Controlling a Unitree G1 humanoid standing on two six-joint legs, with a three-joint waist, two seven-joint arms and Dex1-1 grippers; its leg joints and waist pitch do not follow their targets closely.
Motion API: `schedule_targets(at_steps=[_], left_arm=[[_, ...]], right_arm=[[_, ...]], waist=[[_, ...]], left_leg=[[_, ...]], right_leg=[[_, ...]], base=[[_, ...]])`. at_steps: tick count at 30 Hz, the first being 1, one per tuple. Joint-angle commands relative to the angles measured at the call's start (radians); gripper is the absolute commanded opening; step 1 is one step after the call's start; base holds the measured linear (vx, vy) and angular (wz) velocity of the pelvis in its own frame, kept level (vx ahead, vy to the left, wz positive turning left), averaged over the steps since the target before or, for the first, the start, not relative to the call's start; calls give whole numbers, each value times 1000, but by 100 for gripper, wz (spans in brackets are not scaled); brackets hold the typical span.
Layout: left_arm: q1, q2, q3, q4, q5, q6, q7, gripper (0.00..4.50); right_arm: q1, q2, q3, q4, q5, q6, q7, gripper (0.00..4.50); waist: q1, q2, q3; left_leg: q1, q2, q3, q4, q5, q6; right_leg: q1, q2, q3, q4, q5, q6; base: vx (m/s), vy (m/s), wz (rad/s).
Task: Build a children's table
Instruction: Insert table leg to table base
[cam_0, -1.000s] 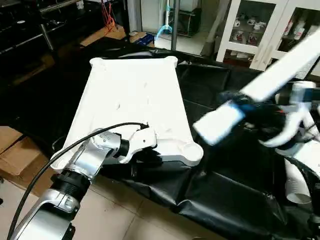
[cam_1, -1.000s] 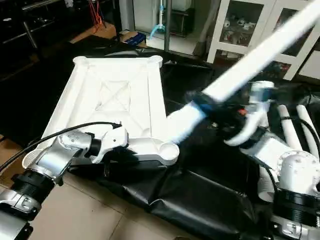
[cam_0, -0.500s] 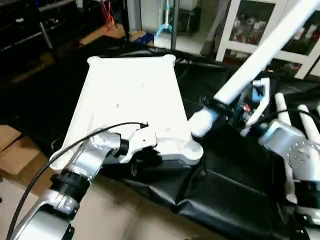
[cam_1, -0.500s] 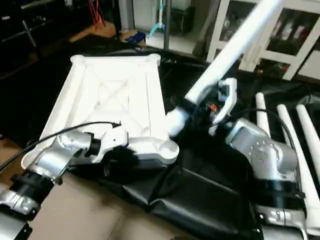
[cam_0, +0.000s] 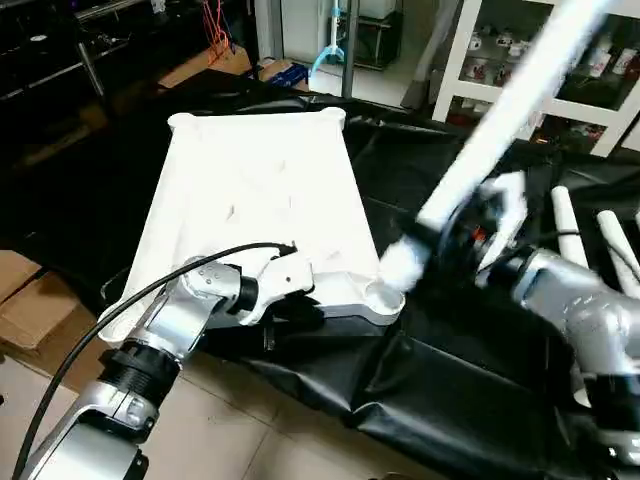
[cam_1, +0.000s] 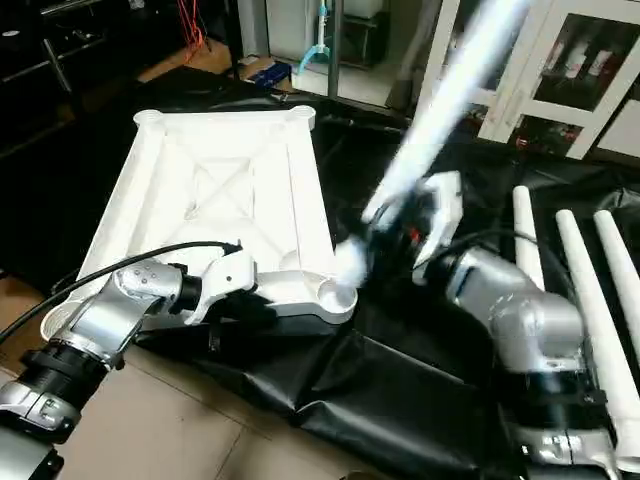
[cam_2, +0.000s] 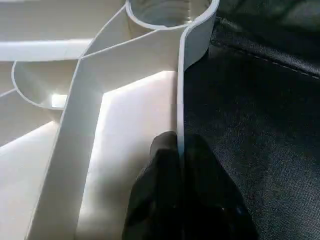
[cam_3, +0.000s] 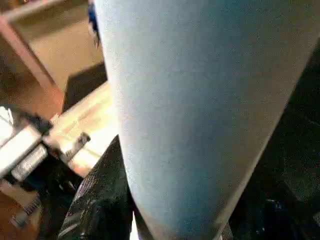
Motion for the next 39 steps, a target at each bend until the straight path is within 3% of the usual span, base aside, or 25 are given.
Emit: schedule_targets(at_steps=[1,5,10,21,34,39], left_arm=[[35,-17,10,-31,-45,-10,11,1],[42,-9,7,-44,-41,-8,9,1],[48,-3,9,-52,-41,-4,8,1],[54,2,8,-63,-40,4,8,1],[52,0,-6,-57,-30,5,6,1],[53,0,-10,-57,-28,4,4,1]], right_arm=[[8,-6,37,-22,-56,-67,35,188],[33,-6,72,-14,-88,-111,75,188],[53,-9,106,13,-155,-201,93,188],[61,-13,140,36,-213,-261,131,188],[38,-73,292,43,-352,-329,251,188],[7,-55,301,82,-368,-347,248,188]], waist=[[3,-26,-53],[4,-29,-52],[3,-31,-49],[-3,-31,-48],[-6,-30,-51],[-6,-29,-52]], left_leg=[[-12,32,-4,-71,-2,104],[-12,32,-3,-71,9,120],[-12,34,-4,-73,-13,117],[-11,35,-4,-72,-8,130],[-11,35,-5,-70,-3,139],[-10,36,-5,-70,-13,137]], right_leg=[[66,-60,47,-63,-163,-231],[66,-59,48,-61,-135,-240],[63,-61,48,-65,-172,-232],[63,-60,49,-62,-146,-246],[65,-59,48,-59,-137,-251],[66,-60,49,-60,-141,-258]], base=[[0,0,0],[0,0,0],[0,0,0],[0,0,0],[0,0,0],[0,0,0]])
